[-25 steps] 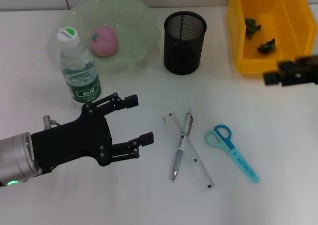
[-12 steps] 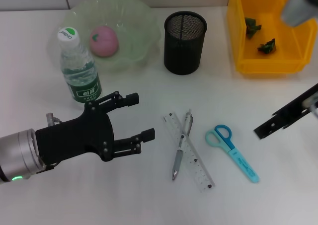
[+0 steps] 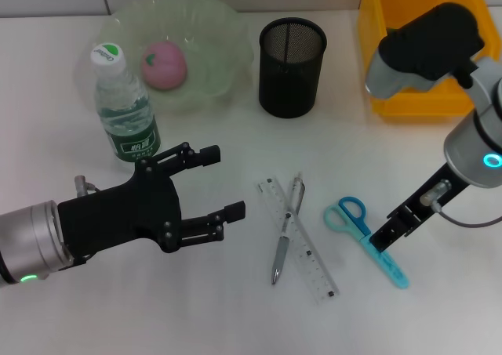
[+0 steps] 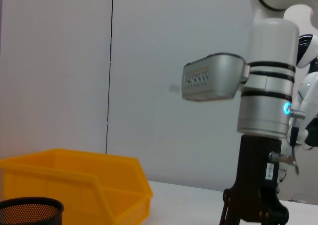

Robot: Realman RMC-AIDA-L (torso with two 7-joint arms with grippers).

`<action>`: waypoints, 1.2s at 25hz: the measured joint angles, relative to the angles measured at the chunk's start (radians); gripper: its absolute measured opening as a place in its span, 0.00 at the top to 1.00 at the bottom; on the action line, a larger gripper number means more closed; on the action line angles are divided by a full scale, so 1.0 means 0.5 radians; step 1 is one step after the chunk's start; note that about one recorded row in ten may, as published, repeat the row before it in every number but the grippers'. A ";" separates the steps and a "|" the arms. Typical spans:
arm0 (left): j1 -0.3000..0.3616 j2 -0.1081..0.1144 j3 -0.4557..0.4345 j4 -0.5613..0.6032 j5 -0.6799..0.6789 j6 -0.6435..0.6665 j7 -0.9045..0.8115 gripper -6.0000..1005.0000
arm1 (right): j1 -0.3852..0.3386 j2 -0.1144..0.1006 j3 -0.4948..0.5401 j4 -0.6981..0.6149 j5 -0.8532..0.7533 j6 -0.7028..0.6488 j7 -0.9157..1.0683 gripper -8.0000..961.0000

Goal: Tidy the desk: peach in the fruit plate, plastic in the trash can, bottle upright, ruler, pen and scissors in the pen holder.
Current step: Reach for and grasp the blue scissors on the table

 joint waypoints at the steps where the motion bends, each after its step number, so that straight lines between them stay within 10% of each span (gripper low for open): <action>1: -0.001 0.000 0.000 0.000 0.000 0.000 0.000 0.17 | 0.005 0.001 -0.006 0.029 0.002 0.019 0.001 0.14; 30: -0.001 0.002 0.000 0.000 0.002 -0.006 0.004 0.17 | 0.066 0.009 -0.215 0.328 0.025 0.264 0.004 0.23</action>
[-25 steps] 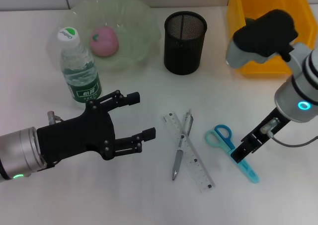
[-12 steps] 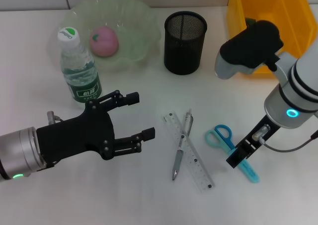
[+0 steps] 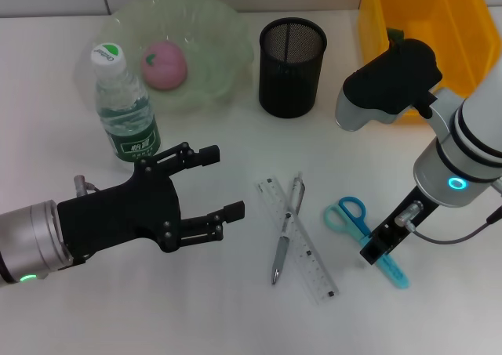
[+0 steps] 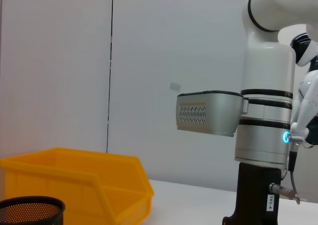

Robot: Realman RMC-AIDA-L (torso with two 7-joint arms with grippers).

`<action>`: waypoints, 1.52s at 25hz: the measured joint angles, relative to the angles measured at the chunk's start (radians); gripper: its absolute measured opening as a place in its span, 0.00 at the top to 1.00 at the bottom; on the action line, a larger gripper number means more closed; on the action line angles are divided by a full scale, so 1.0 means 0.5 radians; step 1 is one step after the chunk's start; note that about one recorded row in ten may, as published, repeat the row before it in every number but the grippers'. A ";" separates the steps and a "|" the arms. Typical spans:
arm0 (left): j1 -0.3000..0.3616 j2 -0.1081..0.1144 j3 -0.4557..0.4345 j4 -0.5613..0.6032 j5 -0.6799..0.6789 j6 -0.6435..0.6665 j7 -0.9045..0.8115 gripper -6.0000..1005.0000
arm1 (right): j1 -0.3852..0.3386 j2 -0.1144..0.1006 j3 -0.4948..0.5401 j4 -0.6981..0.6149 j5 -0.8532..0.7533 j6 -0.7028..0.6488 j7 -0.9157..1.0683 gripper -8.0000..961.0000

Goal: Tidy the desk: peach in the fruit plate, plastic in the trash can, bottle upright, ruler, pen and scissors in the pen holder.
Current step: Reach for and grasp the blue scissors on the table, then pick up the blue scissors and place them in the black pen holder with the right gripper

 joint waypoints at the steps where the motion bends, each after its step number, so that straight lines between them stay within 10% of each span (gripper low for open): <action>1: 0.000 0.000 0.000 0.000 0.000 0.000 0.000 0.17 | 0.002 0.000 0.003 0.007 0.006 0.002 0.000 0.27; 23: -0.004 0.000 0.000 0.000 0.000 -0.014 0.000 0.17 | 0.007 0.000 0.011 0.132 0.070 0.062 0.000 0.73; 38: -0.009 0.000 -0.003 0.003 0.003 -0.020 -0.001 0.17 | -0.052 -0.012 0.030 0.020 0.071 0.096 -0.012 0.77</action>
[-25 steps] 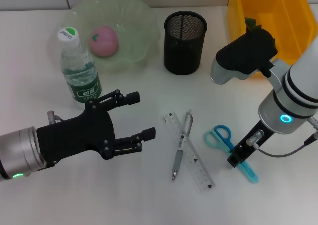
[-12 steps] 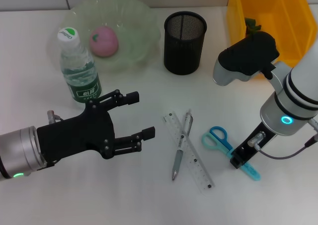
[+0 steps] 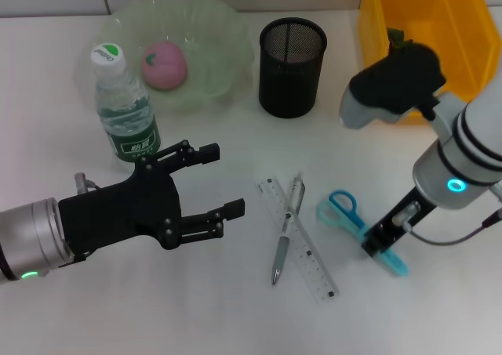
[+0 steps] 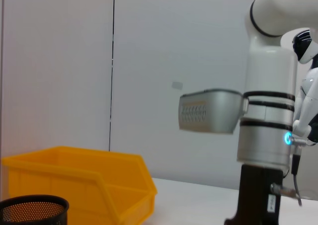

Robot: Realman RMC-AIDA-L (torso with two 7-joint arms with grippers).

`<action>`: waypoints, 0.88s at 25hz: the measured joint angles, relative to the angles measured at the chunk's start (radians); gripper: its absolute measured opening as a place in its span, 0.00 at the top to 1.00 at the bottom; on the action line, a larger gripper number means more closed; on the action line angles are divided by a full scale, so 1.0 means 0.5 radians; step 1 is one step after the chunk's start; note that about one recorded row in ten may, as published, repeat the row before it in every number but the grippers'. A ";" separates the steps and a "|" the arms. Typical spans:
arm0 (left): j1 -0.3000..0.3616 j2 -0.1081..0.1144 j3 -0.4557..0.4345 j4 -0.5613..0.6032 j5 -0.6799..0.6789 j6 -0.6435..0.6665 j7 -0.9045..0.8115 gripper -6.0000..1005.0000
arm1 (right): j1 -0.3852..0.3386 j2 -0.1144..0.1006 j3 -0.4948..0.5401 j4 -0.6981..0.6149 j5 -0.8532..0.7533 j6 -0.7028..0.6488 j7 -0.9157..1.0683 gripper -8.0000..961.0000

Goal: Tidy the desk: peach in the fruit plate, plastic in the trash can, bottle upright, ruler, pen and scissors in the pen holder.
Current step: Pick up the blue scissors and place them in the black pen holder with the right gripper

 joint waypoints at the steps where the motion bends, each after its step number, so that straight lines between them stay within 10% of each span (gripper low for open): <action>1: 0.000 0.000 -0.002 0.000 0.000 0.001 0.000 0.17 | -0.019 -0.001 0.023 -0.045 0.000 -0.003 -0.005 0.77; 8: 0.000 0.000 -0.002 0.004 -0.005 0.010 -0.001 0.17 | -0.201 -0.006 0.417 -0.486 0.020 0.032 -0.100 0.77; 13: 0.000 0.000 0.000 0.006 -0.010 0.005 0.000 0.17 | -0.423 -0.005 0.770 -0.691 0.553 0.635 -0.549 0.77; 17: -0.001 -0.003 -0.003 0.006 -0.013 0.004 0.000 0.17 | -0.499 -0.009 0.808 -0.331 1.513 1.306 -1.470 0.77; 22: -0.008 -0.003 -0.008 0.002 -0.015 0.009 0.000 0.17 | -0.256 -0.010 0.838 0.509 2.582 1.449 -2.760 0.77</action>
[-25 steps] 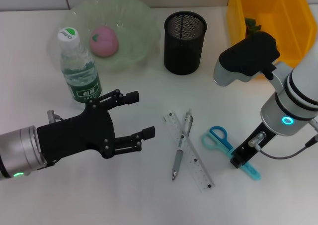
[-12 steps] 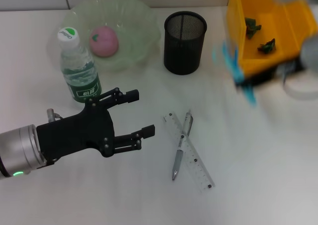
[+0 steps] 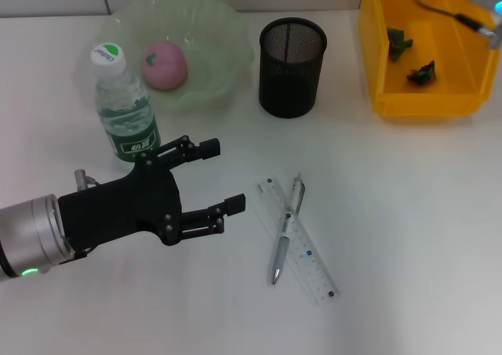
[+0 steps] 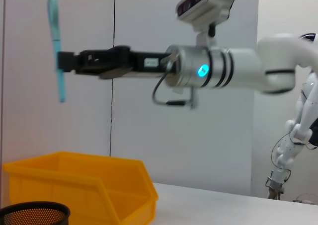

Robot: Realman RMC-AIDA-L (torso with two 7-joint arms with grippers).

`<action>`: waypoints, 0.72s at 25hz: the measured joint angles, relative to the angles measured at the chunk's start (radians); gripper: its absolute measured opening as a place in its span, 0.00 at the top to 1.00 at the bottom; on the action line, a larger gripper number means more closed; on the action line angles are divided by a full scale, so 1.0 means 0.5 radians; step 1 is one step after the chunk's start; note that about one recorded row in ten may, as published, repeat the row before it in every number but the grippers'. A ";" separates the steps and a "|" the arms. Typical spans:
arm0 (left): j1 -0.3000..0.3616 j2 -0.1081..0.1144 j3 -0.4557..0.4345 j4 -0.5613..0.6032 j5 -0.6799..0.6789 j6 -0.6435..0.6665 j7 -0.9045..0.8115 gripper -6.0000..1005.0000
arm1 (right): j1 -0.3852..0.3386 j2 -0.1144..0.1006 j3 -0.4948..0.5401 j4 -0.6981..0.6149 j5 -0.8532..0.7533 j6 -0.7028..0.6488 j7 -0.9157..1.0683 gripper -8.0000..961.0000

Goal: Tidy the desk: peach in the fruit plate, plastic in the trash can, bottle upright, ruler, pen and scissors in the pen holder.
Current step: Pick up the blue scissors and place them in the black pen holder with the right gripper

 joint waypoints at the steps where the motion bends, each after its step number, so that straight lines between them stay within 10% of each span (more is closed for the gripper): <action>1: 0.000 0.000 0.000 0.000 0.000 0.000 0.000 0.17 | 0.068 0.000 0.003 0.180 0.145 -0.003 -0.215 0.77; 8: -0.010 -0.003 -0.001 -0.002 0.000 0.001 -0.011 0.17 | 0.461 0.002 0.004 1.066 0.461 0.020 -0.851 0.77; 18: -0.014 -0.001 0.008 -0.001 0.000 0.003 -0.014 0.17 | 0.556 0.009 -0.024 1.283 0.474 0.068 -0.888 0.77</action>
